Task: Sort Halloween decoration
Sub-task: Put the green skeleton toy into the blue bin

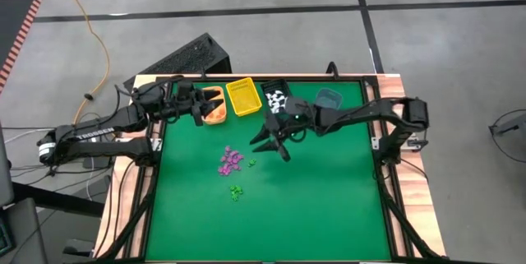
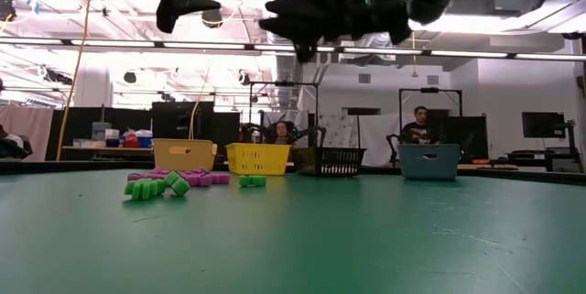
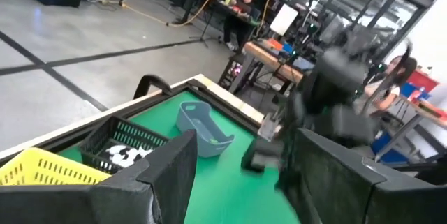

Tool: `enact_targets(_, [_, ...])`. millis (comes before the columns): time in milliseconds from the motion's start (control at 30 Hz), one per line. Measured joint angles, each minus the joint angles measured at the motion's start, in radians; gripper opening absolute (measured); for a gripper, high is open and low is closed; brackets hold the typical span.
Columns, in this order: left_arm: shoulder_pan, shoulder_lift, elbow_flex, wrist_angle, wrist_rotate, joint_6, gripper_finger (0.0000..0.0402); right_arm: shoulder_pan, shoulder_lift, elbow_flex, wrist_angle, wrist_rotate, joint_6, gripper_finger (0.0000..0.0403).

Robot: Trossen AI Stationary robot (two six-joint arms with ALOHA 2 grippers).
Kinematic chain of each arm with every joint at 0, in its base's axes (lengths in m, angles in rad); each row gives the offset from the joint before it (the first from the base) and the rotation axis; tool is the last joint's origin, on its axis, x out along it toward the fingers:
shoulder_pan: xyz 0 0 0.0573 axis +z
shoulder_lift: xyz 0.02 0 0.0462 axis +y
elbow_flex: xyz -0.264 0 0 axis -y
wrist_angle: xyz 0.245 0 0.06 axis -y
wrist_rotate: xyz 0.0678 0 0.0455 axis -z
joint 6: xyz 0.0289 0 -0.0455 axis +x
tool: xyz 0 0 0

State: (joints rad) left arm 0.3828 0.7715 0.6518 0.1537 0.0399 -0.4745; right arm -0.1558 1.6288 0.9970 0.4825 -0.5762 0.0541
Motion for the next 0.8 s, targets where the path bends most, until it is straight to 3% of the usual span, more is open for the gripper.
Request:
enact_targets(233, [-0.002,0.000,0.000,0.034,0.003,-0.009,0.0232,-0.003,0.068,-0.098,0.383,-0.028,0.207,0.0136])
enact_targets(367, [-0.002,0.000,0.000,0.039,0.000,-0.009,0.0232,-0.006,0.080,-0.116,0.508,-0.040,0.279,0.0136])
enact_targets(467, [-0.002,0.000,0.000,0.044,-0.001,-0.009,0.0232,-0.011,0.076,-0.126,0.470,-0.038,0.243,0.0136])
enact_targets(667, [-0.002,0.000,0.000,0.041,-0.002,-0.009,0.0232,0.024,0.079,-0.142,0.168,0.059,0.014,0.0136])
enact_targets(800, [-0.002,0.000,0.000,0.040,-0.009,-0.003,0.0232,0.058,0.079,-0.142,0.117,0.108,-0.104,0.0136])
